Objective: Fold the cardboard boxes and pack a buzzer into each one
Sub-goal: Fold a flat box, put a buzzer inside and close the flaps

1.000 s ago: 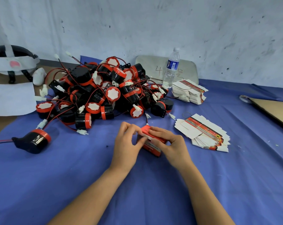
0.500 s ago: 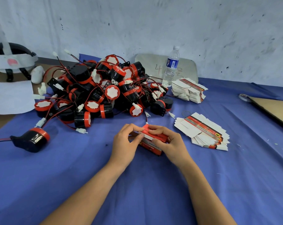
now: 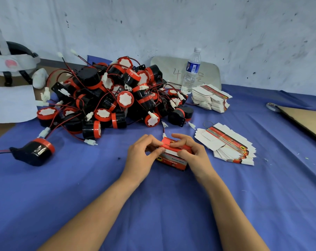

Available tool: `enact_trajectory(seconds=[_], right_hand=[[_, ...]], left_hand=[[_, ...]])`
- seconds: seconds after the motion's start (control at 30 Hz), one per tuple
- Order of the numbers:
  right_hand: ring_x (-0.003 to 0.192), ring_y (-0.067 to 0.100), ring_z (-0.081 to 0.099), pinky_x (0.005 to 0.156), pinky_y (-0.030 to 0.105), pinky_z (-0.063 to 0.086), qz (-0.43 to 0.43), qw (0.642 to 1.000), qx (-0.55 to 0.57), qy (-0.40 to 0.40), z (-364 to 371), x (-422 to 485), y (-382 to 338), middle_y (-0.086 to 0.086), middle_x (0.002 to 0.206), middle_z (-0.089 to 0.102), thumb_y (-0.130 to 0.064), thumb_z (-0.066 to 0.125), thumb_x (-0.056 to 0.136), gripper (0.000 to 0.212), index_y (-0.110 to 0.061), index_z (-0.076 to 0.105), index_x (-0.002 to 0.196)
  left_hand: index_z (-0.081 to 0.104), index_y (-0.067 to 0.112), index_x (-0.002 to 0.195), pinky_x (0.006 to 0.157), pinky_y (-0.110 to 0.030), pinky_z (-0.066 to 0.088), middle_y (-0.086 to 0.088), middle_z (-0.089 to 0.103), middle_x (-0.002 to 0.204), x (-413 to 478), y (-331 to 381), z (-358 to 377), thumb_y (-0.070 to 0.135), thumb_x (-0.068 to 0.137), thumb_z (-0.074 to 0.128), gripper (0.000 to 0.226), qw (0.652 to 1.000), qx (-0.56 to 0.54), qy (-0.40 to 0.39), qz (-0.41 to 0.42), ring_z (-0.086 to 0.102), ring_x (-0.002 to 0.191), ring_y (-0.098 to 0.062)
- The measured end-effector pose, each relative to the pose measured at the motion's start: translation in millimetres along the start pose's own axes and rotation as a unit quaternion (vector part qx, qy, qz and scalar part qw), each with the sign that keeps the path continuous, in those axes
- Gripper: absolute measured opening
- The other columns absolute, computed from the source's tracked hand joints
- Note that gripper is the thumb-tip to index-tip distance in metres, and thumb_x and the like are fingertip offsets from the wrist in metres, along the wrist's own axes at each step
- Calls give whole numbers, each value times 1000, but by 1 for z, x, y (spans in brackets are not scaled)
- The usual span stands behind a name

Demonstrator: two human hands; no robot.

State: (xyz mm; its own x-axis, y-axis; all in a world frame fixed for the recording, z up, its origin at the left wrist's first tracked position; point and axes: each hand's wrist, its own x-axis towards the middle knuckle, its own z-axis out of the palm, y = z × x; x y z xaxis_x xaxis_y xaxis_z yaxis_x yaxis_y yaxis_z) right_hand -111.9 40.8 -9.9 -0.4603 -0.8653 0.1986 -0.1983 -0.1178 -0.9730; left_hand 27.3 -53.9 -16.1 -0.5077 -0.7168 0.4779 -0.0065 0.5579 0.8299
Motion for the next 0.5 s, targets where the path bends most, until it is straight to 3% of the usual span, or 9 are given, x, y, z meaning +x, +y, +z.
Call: enact_trajectory(seconds=[0.1, 0.2, 0.3, 0.4, 0.5], right_hand=[[109, 1, 59, 79, 13, 48, 3, 1000, 22, 9, 0, 1, -1, -9, 124, 62, -18, 59, 71, 16, -16, 74, 73], [115, -2, 56, 78, 8, 46, 3, 999, 35, -2, -5, 1, 4, -11, 130, 58, -14, 60, 75, 15, -13, 74, 73], [126, -4, 47, 79, 7, 45, -1, 999, 26, -34, -10, -1, 6, -13, 141, 47, 2, 56, 86, 35, -23, 77, 74], [132, -16, 29, 94, 15, 41, 20, 998, -3, -58, -13, 4, 6, -13, 147, 39, -15, 63, 78, 20, -29, 76, 86], [134, -18, 25, 105, 31, 39, 51, 994, 17, -92, -19, 4, 7, -20, 151, 27, -25, 69, 75, 36, -39, 71, 108]], left_hand=[[68, 0, 80, 68, -21, 48, -6, 60, 79, 1, 0, -1, 2, 81, 74, 6, 999, 26, -13, 27, 57, 74, -13], [68, -2, 79, 70, -16, 47, -3, 56, 84, 2, -2, 0, 1, 81, 73, 6, 998, 37, -18, 38, 56, 76, -9], [67, -3, 80, 78, -12, 48, 1, 52, 93, 2, -5, 0, 0, 84, 71, 6, 999, 21, -28, 28, 57, 84, -3], [65, -2, 79, 83, -18, 50, -2, 56, 100, 2, -7, -1, 3, 87, 68, 9, 998, 17, -50, 37, 59, 90, -4], [64, 3, 82, 89, -24, 49, 4, 59, 112, 1, -9, -4, 8, 85, 72, 10, 995, 40, -69, 60, 58, 101, -5]])
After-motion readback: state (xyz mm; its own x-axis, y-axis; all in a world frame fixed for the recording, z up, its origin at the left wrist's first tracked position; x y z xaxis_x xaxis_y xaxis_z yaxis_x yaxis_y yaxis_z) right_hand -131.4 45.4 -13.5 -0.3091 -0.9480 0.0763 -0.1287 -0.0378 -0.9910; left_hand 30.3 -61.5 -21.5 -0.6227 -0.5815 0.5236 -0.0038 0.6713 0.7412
